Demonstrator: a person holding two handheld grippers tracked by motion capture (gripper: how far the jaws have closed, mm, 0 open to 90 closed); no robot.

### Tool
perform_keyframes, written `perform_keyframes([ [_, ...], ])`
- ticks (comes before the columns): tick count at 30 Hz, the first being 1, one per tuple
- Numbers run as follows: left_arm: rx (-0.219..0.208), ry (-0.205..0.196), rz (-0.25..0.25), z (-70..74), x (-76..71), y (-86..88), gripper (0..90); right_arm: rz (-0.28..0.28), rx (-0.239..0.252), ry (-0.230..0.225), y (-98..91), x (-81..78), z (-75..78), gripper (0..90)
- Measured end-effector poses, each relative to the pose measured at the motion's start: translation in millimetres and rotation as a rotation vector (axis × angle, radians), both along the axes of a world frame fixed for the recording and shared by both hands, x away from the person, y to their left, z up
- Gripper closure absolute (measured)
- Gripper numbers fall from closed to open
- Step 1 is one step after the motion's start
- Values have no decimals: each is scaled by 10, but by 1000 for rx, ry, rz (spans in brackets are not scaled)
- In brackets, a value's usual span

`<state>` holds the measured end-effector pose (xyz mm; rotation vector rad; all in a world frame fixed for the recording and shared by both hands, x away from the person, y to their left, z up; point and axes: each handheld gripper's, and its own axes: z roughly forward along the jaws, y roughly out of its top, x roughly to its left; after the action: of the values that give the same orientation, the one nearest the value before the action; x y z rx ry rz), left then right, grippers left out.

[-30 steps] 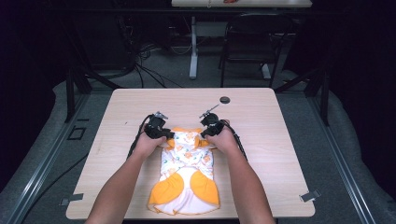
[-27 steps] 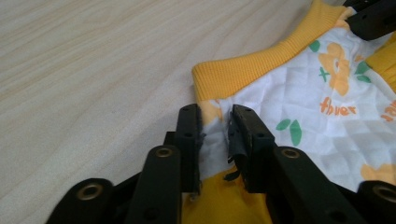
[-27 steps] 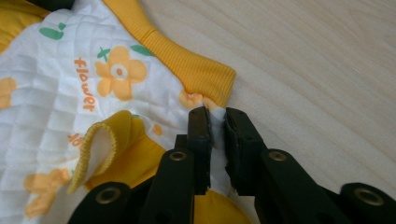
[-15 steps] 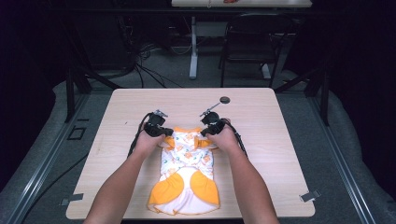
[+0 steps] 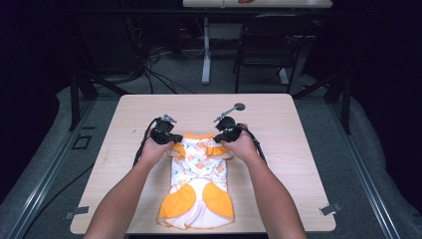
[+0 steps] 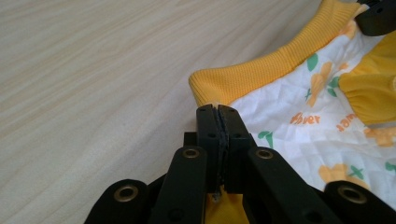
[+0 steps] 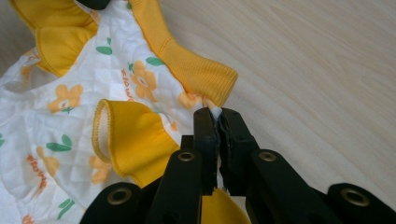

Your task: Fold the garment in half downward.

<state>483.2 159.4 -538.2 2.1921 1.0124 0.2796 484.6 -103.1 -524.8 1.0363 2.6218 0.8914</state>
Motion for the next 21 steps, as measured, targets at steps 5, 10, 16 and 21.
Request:
perform_keyframes([
  [5,-4,-25,-5,124,12,10,887,-14,17,-21,-3,4,99,858],
  [10,-9,-44,-4,228,18,12,887,-5,8,-36,-1,19,179,857],
  [16,-23,-84,8,373,32,42,887,4,16,-71,3,25,333,857],
  [21,-24,-105,0,504,50,51,887,0,15,-99,1,30,466,857],
])
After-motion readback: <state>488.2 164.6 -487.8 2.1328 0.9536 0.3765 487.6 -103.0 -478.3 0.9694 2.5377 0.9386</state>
